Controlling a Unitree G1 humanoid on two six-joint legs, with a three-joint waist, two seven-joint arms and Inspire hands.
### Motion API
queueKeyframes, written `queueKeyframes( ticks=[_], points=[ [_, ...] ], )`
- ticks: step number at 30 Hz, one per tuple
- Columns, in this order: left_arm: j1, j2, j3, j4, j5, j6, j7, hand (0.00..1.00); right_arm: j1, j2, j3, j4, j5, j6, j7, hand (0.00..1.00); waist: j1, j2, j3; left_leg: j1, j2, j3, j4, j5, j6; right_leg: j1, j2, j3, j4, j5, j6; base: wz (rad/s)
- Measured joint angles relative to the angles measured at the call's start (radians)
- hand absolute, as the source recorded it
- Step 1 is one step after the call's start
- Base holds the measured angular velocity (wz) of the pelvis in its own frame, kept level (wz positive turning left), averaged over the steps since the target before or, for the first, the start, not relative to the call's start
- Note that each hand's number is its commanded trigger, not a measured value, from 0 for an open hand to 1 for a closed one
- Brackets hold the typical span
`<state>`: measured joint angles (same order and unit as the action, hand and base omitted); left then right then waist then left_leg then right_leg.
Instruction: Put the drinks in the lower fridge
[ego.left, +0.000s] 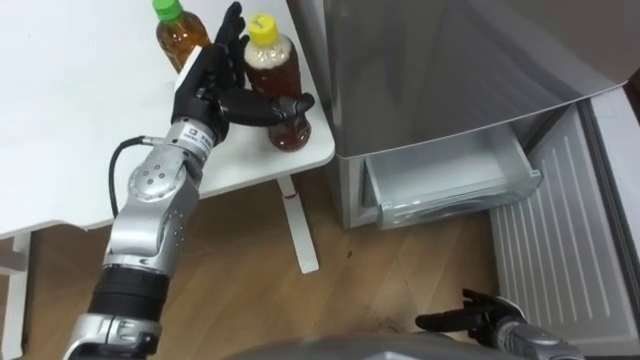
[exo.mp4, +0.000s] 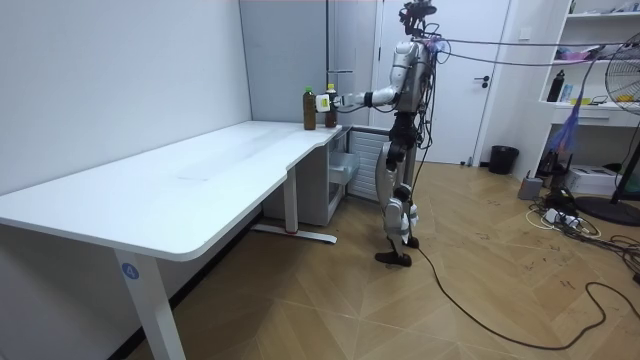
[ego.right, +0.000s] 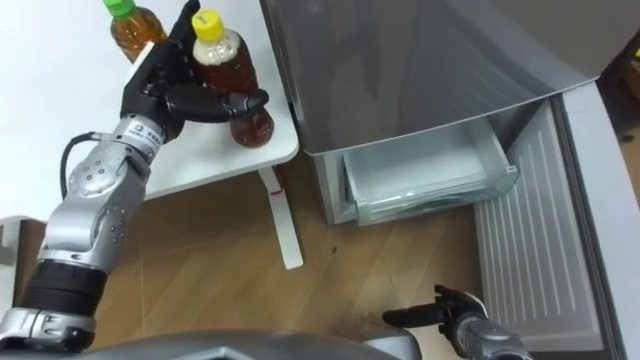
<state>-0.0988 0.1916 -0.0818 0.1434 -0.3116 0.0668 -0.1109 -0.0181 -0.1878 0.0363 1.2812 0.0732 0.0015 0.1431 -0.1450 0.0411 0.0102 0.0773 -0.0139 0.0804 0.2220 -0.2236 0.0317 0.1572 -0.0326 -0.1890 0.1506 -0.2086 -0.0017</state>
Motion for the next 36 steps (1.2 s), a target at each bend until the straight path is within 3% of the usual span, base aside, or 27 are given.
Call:
queueKeyframes(
  ticks=[13,14,15,17,36],
  points=[
    [-0.042,0.000,-0.015,0.053,-0.002,0.008,0.014,0.00,0.000,0.000,0.001,-0.010,0.000,0.001,0.002,0.00,-0.017,0.001,-0.0001,0.006,0.000,-0.001,0.000,0.000,0.000,0.001,0.001,0.018,0.002,0.000,0.000,-0.01],
    [-0.042,0.000,-0.015,0.053,-0.002,0.008,0.014,0.27,0.000,0.000,0.001,-0.010,0.000,0.001,0.002,0.00,-0.017,0.001,0.0000,0.006,0.000,-0.001,0.000,0.000,0.000,0.001,0.001,0.018,0.002,0.000,0.000,0.00],
    [-0.042,0.000,-0.016,0.053,-0.002,0.008,0.014,0.62,0.000,0.000,0.001,-0.010,0.000,0.001,0.002,0.00,-0.017,0.001,0.0005,0.006,0.000,-0.001,-0.001,0.000,0.000,0.001,0.001,0.018,0.002,0.000,0.000,0.00],
    [-0.042,0.000,-0.018,0.053,-0.002,0.008,0.014,1.00,0.000,0.000,0.001,-0.010,0.000,0.001,0.003,0.00,-0.018,0.000,0.0011,0.006,0.000,-0.001,-0.001,0.000,0.000,0.001,0.001,0.019,0.002,0.000,0.000,0.00],
    [-0.062,0.000,-0.023,0.093,-0.004,0.008,0.042,1.00,-0.001,0.000,0.013,-0.016,0.001,-0.006,-0.003,0.00,-0.017,-0.001,0.0053,0.006,0.000,0.003,-0.003,0.000,0.000,-0.001,0.002,0.023,0.001,0.000,0.000,0.00]
  ],
)
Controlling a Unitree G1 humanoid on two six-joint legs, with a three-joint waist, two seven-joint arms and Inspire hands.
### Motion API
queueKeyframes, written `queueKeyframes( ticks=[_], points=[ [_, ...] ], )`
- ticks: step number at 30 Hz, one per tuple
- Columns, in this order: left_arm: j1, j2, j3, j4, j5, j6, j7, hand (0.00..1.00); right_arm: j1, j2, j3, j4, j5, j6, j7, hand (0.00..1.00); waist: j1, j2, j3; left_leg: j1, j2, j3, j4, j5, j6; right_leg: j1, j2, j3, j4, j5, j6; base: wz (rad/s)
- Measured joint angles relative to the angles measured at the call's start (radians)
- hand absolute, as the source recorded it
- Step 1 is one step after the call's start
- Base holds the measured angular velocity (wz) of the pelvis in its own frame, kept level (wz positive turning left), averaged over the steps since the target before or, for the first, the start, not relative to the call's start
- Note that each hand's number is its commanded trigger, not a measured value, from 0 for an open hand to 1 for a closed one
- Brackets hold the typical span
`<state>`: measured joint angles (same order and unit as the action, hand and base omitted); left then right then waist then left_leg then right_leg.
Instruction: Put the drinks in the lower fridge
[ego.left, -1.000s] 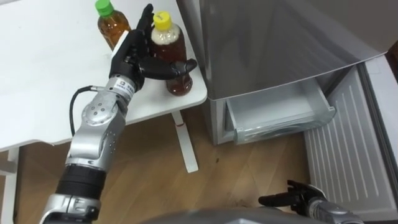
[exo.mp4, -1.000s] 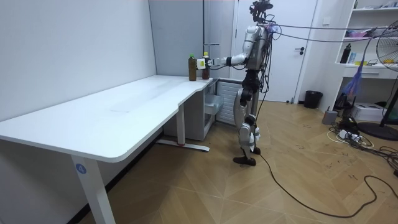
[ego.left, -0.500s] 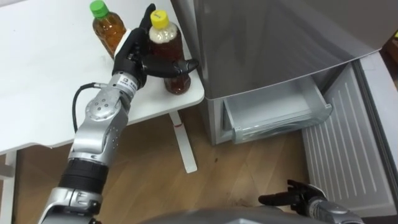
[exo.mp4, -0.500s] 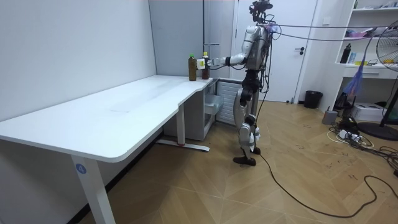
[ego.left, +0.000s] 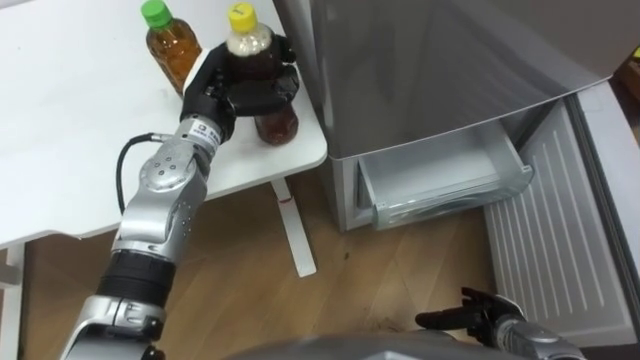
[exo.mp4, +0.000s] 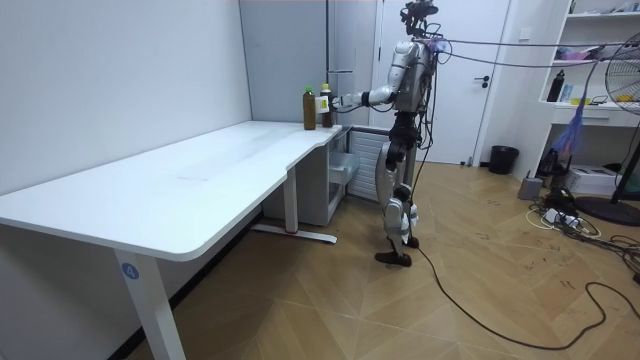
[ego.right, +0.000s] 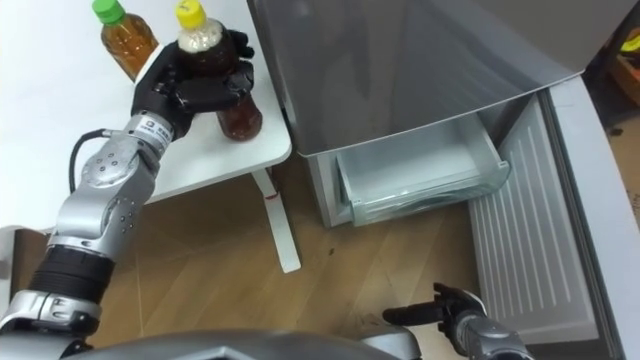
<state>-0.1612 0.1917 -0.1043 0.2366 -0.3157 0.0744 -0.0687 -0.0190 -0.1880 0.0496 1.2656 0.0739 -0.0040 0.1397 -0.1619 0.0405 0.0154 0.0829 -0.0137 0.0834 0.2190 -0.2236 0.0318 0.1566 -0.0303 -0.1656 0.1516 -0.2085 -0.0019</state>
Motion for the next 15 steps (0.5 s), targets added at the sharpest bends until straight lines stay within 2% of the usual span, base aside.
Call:
queueKeyframes(
  ticks=[15],
  points=[
    [-0.001,0.000,-0.014,-0.001,0.003,0.001,0.009,1.00,0.000,-0.001,0.006,0.000,-0.001,-0.001,-0.014,0.00,0.002,0.002,-0.0015,-0.001,0.000,0.001,-0.005,0.000,0.000,0.002,0.000,-0.001,0.000,0.000,0.000,0.00]
  ],
)
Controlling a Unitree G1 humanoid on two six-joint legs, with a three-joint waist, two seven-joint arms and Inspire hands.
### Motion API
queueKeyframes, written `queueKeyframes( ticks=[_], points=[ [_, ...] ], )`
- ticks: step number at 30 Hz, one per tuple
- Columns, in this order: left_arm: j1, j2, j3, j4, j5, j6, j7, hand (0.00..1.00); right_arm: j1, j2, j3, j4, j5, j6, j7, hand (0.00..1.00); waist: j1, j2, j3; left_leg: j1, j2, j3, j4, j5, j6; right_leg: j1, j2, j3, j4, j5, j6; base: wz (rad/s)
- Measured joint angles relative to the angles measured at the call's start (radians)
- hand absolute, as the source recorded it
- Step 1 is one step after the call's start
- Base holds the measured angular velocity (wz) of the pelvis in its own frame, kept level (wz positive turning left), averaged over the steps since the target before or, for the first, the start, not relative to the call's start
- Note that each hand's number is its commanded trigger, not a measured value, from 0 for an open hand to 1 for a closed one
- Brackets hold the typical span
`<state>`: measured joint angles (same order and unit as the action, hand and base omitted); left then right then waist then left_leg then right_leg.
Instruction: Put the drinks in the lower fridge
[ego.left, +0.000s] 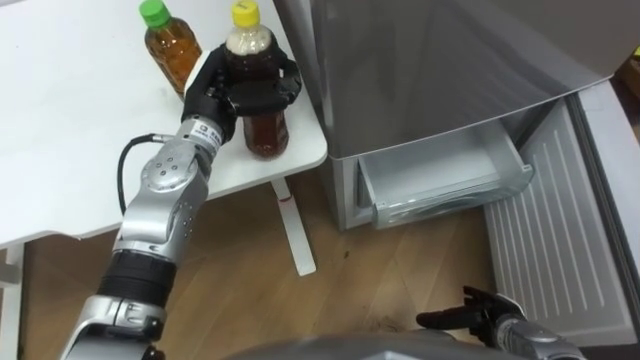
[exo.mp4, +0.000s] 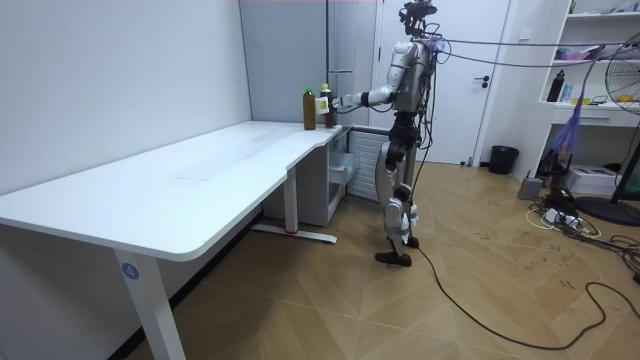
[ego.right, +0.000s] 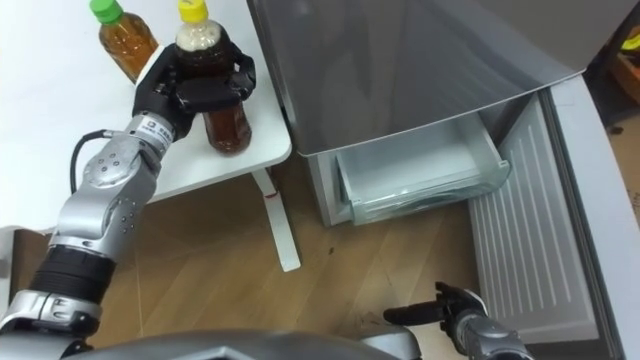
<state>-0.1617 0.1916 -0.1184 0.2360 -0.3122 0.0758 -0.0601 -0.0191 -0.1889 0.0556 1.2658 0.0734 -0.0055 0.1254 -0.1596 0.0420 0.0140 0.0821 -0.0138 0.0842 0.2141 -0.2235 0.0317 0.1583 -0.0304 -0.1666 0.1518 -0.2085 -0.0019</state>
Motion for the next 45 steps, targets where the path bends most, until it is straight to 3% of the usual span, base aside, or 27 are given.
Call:
queueKeyframes(
  ticks=[11,18,22,25,30,36,42,45],
  points=[
    [0.000,0.000,0.002,-0.034,0.002,0.010,-0.011,1.00,-0.005,0.002,-0.001,0.018,0.001,-0.005,-0.003,0.00,0.008,-0.008,-0.0028,-0.006,0.000,-0.007,0.003,0.000,0.000,-0.002,-0.001,-0.011,-0.001,0.000,0.000,0.00],
    [0.002,-0.001,0.007,-0.184,0.003,0.011,-0.013,1.00,0.003,0.002,0.001,0.014,-0.003,-0.005,-0.011,0.00,0.043,-0.014,-0.0042,-0.005,-0.001,-0.006,0.000,0.000,0.000,-0.001,-0.002,-0.019,0.000,0.000,0.000,0.01],
    [0.025,-0.002,0.004,-0.267,0.070,0.011,-0.037,1.00,0.009,0.002,0.003,0.014,-0.007,-0.003,-0.011,0.00,0.060,-0.021,-0.0100,-0.011,-0.003,-0.026,0.001,0.001,-0.001,0.000,-0.003,-0.040,0.000,0.000,0.000,0.10],
    [0.065,-0.002,0.004,-0.290,0.070,0.011,-0.045,1.00,0.011,0.003,0.004,0.015,-0.023,-0.003,-0.008,0.00,0.060,-0.028,-0.0196,-0.015,-0.013,-0.044,0.000,0.005,-0.001,0.001,-0.005,-0.058,-0.001,0.000,0.000,0.16],
    [0.115,0.000,0.004,-0.296,0.070,0.011,-0.057,1.00,0.020,0.003,0.004,0.015,-0.026,-0.006,-0.008,0.00,0.084,-0.033,-0.0194,-0.019,-0.015,-0.058,0.001,0.006,0.000,0.002,-0.006,-0.065,-0.001,0.000,0.000,0.07],
    [0.126,0.002,0.004,-0.322,0.070,0.011,-0.054,1.00,0.019,0.001,0.024,0.017,-0.027,-0.010,-0.007,0.00,0.107,-0.034,-0.0185,-0.036,-0.015,-0.069,0.012,0.008,0.003,-0.002,-0.012,-0.084,-0.002,0.000,0.000,0.09],
    [0.145,0.002,-0.003,-0.353,0.067,0.009,-0.059,1.00,0.015,-0.002,0.052,0.017,-0.026,-0.015,-0.006,0.00,0.115,-0.031,-0.0138,-0.056,-0.016,-0.071,0.029,0.008,0.003,-0.002,-0.013,-0.091,-0.001,0.000,0.001,0.08],
    [0.187,0.002,-0.025,-0.353,0.058,0.009,-0.065,1.00,0.003,-0.005,0.090,0.020,-0.014,-0.015,-0.010,0.00,0.110,-0.026,-0.0126,-0.066,-0.016,-0.086,0.035,0.008,0.003,-0.003,-0.013,-0.111,-0.001,0.000,0.001,0.16]
  ],
)
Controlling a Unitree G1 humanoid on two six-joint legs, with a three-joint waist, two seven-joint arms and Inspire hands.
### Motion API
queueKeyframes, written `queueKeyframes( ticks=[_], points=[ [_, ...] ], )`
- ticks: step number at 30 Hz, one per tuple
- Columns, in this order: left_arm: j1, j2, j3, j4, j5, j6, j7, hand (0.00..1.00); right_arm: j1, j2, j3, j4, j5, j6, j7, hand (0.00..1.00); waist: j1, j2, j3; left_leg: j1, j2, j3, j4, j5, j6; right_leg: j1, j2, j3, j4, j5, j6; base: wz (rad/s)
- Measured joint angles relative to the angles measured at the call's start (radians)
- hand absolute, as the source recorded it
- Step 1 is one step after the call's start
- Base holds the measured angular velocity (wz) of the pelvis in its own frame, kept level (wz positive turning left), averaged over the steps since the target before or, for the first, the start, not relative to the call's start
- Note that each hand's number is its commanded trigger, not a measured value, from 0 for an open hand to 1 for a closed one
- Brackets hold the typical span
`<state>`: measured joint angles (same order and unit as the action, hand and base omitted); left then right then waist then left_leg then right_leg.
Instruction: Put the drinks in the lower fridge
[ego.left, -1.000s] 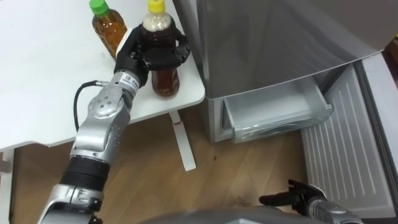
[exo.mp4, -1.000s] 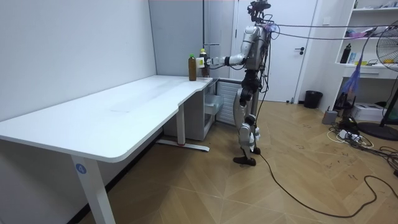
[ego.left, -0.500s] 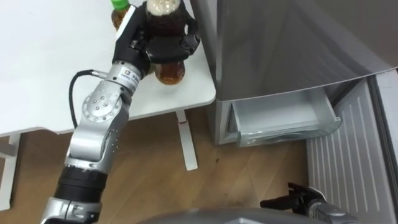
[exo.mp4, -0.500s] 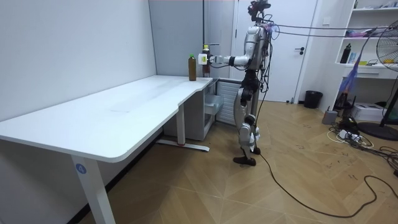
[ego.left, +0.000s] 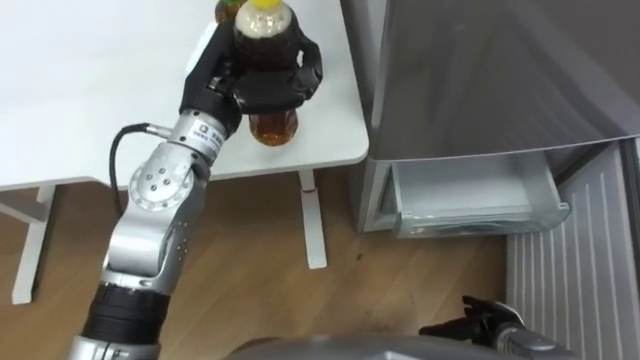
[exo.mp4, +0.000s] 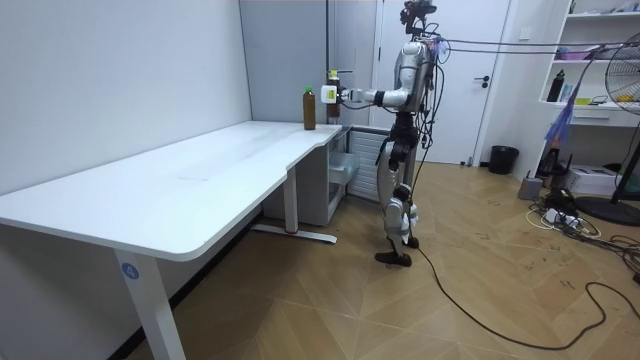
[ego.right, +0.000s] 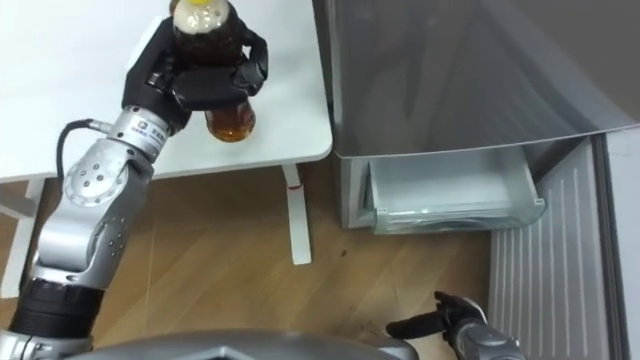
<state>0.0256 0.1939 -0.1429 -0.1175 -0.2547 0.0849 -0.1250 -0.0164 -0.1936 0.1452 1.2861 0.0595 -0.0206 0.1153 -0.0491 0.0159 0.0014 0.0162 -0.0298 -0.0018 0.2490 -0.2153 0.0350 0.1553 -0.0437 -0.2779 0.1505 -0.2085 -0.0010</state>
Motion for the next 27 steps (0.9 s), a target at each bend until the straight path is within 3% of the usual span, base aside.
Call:
queueKeyframes(
  ticks=[7,10,18,27],
  points=[
    [0.084,-0.012,-0.021,0.000,-0.116,0.000,-0.064,1.00,-0.008,0.000,0.043,-0.013,-0.020,0.008,0.004,0.00,0.035,-0.001,0.0002,-0.033,-0.001,-0.016,0.026,0.001,-0.001,-0.015,0.001,-0.023,0.003,0.000,0.000,0.10],
    [0.099,-0.009,-0.021,0.000,-0.166,0.000,-0.067,1.00,-0.021,0.005,0.077,-0.044,-0.059,0.019,0.019,0.00,0.057,-0.008,0.0048,-0.036,-0.001,-0.017,0.027,0.001,-0.002,-0.019,0.001,-0.025,0.004,0.000,0.000,0.02],
    [0.143,0.010,-0.040,0.033,-0.265,0.000,-0.110,1.00,-0.027,0.034,0.119,-0.135,-0.070,0.020,0.062,0.00,0.080,-0.012,0.0080,-0.045,-0.004,-0.031,0.029,0.001,-0.001,-0.017,-0.003,-0.035,0.003,0.000,0.000,0.07],
    [0.182,-0.011,-0.053,0.054,-0.344,0.000,-0.135,1.00,-0.015,0.034,0.139,-0.340,-0.111,0.022,0.140,0.00,0.079,-0.006,0.0115,-0.058,-0.004,-0.031,0.048,0.001,-0.001,-0.018,-0.005,-0.056,0.005,-0.001,0.001,0.07]
  ],
)
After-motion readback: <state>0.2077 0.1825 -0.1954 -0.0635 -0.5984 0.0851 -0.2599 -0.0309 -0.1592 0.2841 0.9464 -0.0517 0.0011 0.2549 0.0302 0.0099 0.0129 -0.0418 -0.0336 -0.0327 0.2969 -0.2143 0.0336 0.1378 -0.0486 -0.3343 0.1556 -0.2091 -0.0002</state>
